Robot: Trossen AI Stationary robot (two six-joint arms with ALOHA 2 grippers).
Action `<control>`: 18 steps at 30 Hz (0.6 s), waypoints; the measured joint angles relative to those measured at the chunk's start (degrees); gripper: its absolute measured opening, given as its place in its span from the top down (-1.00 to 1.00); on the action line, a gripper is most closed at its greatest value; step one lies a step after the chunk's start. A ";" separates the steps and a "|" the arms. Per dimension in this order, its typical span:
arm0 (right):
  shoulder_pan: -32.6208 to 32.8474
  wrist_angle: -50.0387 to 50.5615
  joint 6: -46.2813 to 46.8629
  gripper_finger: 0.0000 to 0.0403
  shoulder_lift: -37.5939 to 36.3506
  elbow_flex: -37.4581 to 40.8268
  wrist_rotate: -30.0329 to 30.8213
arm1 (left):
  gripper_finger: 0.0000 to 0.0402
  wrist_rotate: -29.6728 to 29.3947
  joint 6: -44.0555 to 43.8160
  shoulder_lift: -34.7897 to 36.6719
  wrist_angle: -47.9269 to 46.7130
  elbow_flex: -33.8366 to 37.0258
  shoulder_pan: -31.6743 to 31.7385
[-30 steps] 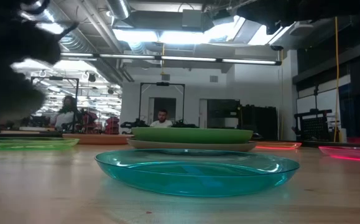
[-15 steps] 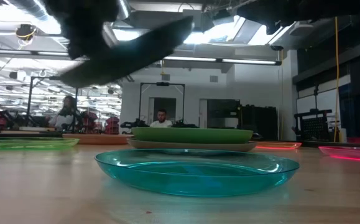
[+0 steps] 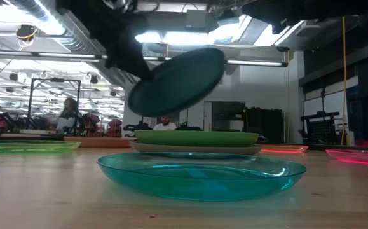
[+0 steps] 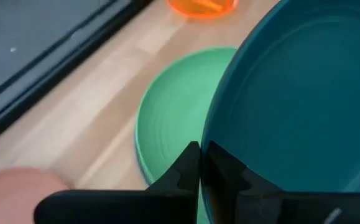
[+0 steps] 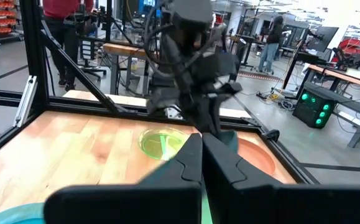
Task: Stack plastic plates
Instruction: Stack the dark blue plate on top of the green plate
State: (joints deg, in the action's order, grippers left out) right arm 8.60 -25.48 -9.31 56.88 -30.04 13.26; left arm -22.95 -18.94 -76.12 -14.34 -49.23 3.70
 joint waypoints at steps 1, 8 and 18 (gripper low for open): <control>0.00 0.01 -0.01 0.99 0.00 0.00 -0.02 | 0.95 0.22 0.80 -1.01 1.75 0.00 0.64; 0.02 0.27 -0.01 0.99 0.00 0.00 -0.02 | 0.95 0.90 4.16 -7.41 10.15 0.00 4.95; 0.02 0.76 -0.01 0.99 0.00 0.00 -0.20 | 0.95 3.17 4.35 -14.16 12.71 0.00 6.21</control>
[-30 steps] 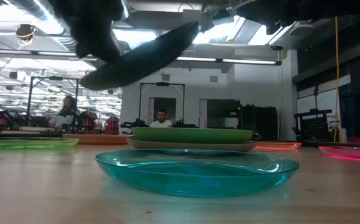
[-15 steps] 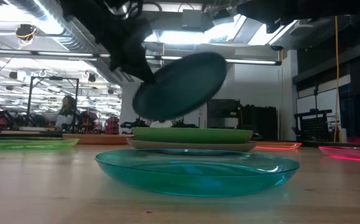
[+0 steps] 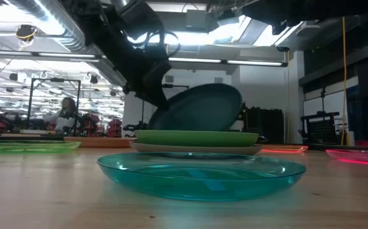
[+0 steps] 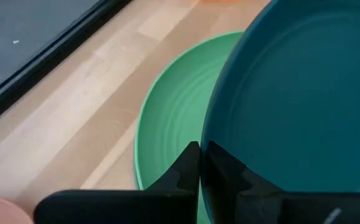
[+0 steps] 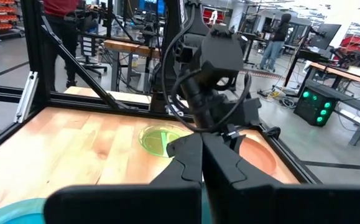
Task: Stack plastic plates
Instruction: Stack the dark blue plate on top of the green plate, then stack the brown plate on top of the dark blue plate
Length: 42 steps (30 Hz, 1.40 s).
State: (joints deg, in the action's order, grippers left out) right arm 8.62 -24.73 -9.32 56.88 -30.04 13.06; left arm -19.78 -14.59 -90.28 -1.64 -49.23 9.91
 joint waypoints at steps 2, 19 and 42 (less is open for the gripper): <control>0.00 0.00 0.02 0.99 0.00 0.00 -0.06 | 0.94 -0.01 0.00 -0.49 0.15 0.00 0.00; 0.00 0.02 0.02 0.99 0.00 0.00 -1.13 | 0.62 -0.32 0.25 -0.55 -0.19 0.00 -0.02; -0.02 0.91 0.02 0.99 0.00 0.02 -1.14 | 0.37 -2.84 5.92 11.91 -29.16 0.36 -0.09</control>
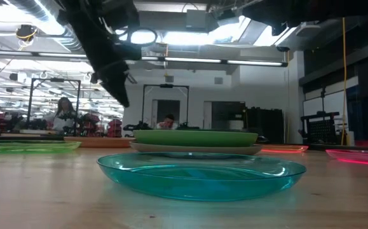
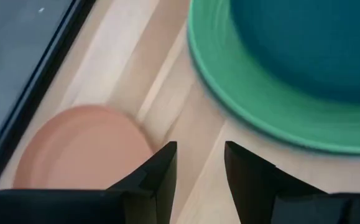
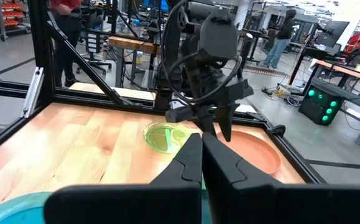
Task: Stack plastic plates
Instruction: Stack the brown plate on top of the dark blue plate
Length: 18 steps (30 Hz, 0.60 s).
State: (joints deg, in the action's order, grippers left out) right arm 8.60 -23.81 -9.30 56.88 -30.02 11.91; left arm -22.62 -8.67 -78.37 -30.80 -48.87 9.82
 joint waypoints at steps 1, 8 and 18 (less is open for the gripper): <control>0.00 -0.02 0.00 0.99 0.00 0.00 0.00 | 0.36 -0.47 0.11 0.02 -0.06 0.57 0.04; 0.00 -0.04 0.00 0.99 0.00 0.00 0.01 | 0.36 -0.33 2.45 0.00 0.42 4.23 2.86; 0.00 -0.07 0.00 0.99 0.00 0.00 0.01 | 0.36 7.21 6.14 0.00 6.01 8.30 10.71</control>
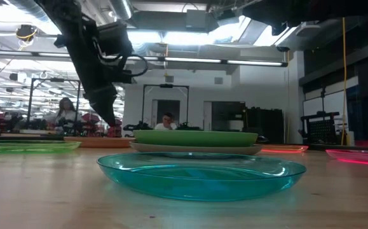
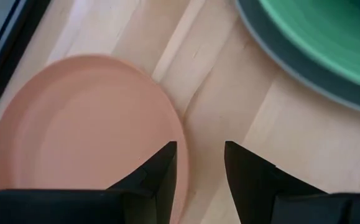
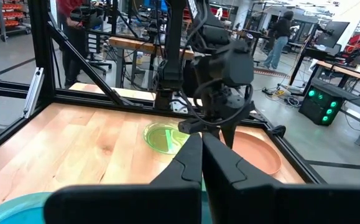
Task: Stack plastic plates
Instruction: Stack the brown plate on top of the dark blue plate
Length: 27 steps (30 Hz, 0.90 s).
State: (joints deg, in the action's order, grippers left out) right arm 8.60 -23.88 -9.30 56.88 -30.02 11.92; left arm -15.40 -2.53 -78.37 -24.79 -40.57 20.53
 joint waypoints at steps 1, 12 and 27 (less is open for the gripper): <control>0.00 -0.02 0.00 0.99 0.00 0.00 0.00 | 0.36 0.16 0.37 0.00 0.64 0.43 0.56; 0.00 -0.02 0.00 0.99 0.00 0.00 0.00 | 0.36 5.41 3.31 0.00 9.73 6.36 5.81; 0.00 -0.02 0.00 0.99 0.00 0.00 0.00 | 0.37 7.98 5.56 -0.02 21.20 15.22 7.74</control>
State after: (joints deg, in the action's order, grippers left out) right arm 8.60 -23.90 -9.30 56.88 -30.02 11.92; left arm -7.42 3.03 -78.39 -3.59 -25.35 28.27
